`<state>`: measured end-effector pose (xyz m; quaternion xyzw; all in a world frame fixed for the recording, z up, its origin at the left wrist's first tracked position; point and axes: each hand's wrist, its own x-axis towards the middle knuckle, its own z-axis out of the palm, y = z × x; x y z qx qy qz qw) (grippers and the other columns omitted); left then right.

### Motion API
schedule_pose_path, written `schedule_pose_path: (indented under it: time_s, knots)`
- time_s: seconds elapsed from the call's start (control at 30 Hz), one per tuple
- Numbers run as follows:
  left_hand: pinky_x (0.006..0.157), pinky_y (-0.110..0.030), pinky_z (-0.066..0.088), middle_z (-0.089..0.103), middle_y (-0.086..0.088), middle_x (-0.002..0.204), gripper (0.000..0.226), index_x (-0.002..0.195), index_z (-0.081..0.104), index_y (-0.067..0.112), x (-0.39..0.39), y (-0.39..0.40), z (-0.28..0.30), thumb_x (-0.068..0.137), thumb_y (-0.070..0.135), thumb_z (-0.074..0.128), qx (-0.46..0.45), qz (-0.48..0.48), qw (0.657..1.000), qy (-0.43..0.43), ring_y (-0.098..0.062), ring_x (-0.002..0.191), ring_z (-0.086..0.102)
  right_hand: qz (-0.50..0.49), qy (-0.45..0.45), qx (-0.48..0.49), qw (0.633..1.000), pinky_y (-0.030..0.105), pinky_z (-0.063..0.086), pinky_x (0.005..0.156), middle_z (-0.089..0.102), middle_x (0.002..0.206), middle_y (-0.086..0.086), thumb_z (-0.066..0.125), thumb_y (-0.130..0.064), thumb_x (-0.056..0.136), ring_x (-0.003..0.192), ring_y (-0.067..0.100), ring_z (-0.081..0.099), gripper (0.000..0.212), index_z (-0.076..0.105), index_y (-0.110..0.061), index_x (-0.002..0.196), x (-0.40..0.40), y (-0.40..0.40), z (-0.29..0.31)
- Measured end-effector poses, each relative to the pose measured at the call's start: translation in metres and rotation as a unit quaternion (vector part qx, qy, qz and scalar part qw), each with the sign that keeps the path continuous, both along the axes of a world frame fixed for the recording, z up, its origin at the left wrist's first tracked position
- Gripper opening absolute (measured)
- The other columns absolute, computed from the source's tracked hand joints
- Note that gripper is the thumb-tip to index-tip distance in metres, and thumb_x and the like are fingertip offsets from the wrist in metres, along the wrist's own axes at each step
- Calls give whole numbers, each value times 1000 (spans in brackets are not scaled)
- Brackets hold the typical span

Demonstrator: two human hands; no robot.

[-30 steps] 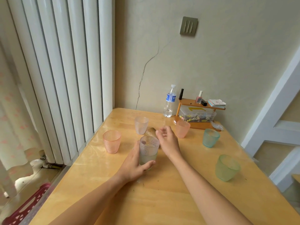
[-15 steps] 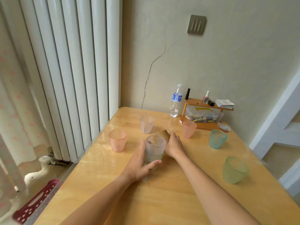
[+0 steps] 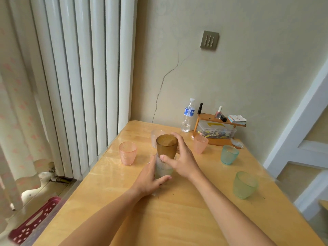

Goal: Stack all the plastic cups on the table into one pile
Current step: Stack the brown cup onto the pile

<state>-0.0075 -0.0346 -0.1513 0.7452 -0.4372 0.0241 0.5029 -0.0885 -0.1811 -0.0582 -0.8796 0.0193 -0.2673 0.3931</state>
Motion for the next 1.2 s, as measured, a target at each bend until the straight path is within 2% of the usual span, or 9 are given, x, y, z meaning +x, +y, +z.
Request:
schedule_pose_path:
  time_s: [0.1, 0.23, 0.3, 0.5, 0.67, 0.8, 0.93, 1.07, 1.2]
  knots:
    - [94, -11, 44, 63, 10, 130, 79, 146, 42, 14, -1, 4, 1, 86, 46, 83, 1, 0, 1000, 20, 17, 116, 55, -1, -2, -16, 1000, 27, 44, 107, 54, 138, -9, 83, -32, 75, 126, 10, 54, 82, 36, -31, 142, -3, 9, -8]
    - [93, -24, 52, 68, 8, 127, 76, 141, 44, 16, 0, 5, 0, 84, 47, 85, 12, -2, 999, 42, 6, 111, 62, -27, 11, -15, 999, 22, 36, 109, 48, 142, -6, 80, -35, 76, 133, 11, 43, 79, 37, -25, 141, -4, 14, -17]
    - [95, -27, 52, 68, 6, 127, 77, 140, 44, 16, 0, 5, 0, 84, 47, 85, 16, 0, 999, 51, -4, 112, 64, -22, 25, 16, 999, 22, 41, 101, 58, 134, -5, 79, -36, 78, 124, 12, 54, 76, 35, -29, 139, -4, 16, -20]
    - [101, -15, 46, 64, 11, 136, 82, 149, 40, 14, 1, 2, -1, 81, 22, 86, 30, -9, 997, 73, -6, 126, 60, -21, 18, 52, 998, 19, 50, 92, 66, 122, -12, 88, -35, 74, 111, 5, 65, 91, 26, -42, 140, -6, 21, -33]
    - [112, -27, 44, 43, -2, 153, 98, 163, 18, 19, 8, 20, 0, 78, 9, 64, 104, -13, 994, 24, -15, 135, 45, -51, -35, 44, 997, 25, 55, 86, 70, 116, -14, 87, -34, 73, 102, 11, 70, 91, 27, -41, 142, -3, 24, -45]
    - [98, -32, 49, 47, -7, 148, 80, 153, 41, 10, 10, 37, 13, 75, -6, 51, 74, 123, 987, -69, -26, 122, 57, -82, -77, 32, 993, 37, 58, 76, 70, 108, -8, 81, -42, 69, 90, 23, 70, 90, 30, -37, 143, 2, 26, -54]
    - [110, -52, 41, 42, -17, 153, 68, 139, 56, 12, 31, 43, 19, 72, -1, 64, 55, 276, 941, -187, -38, 135, 42, -93, -91, 28, 991, 39, 58, 72, 70, 105, -5, 78, -48, 67, 85, 28, 69, 91, 30, -36, 143, 7, 25, -59]
    - [123, -56, 29, 15, -23, 171, 81, 160, 37, 19, 51, 45, 23, 88, 30, 72, 92, 322, 938, -90, -40, 158, 19, -98, -92, 18, 991, 37, 57, 68, 69, 102, -6, 77, -55, 67, 81, 29, 68, 92, 29, -37, 144, 10, 24, -62]
    - [115, -48, 44, 17, -29, 169, 100, 167, 15, 16, 68, 46, 21, 92, 41, 75, 105, 320, 941, 23, -43, 145, 47, -95, -91, 12, 991, 38, 57, 65, 68, 98, -6, 78, -54, 67, 77, 29, 67, 93, 28, -37, 144, 10, 23, -62]
